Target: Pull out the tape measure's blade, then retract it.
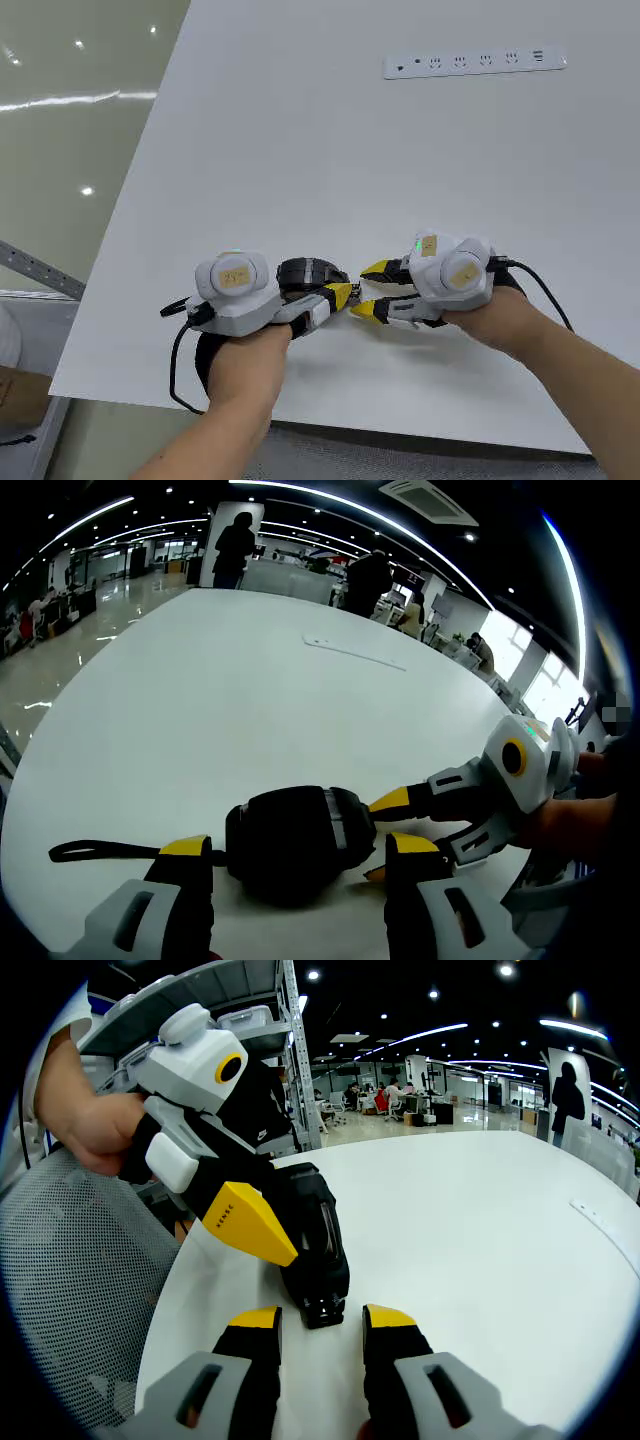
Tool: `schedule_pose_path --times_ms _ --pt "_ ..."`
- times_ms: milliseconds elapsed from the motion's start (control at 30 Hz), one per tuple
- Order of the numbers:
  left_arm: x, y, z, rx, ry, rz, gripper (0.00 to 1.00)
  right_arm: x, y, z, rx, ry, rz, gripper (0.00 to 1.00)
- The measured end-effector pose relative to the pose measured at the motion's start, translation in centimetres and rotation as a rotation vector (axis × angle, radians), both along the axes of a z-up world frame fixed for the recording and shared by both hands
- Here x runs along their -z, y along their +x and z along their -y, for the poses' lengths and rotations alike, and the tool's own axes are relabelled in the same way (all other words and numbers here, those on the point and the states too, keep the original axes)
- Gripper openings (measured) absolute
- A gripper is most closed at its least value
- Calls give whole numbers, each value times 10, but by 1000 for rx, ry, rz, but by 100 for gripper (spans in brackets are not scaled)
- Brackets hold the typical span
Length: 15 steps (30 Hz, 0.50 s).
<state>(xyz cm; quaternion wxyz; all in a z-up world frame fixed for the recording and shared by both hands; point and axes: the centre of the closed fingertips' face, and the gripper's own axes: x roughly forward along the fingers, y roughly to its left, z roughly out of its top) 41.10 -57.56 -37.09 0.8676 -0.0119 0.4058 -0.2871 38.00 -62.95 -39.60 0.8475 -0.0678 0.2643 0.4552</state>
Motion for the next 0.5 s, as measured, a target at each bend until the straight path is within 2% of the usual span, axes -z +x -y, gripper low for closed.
schedule_pose_path --times_ms 233,500 --pt "-3 -1 -4 42 7 16 71 -3 -5 6 19 -3 -12 33" --pt "-13 1 -7 106 5 56 74 -7 -13 13 46 -10 -28 39"
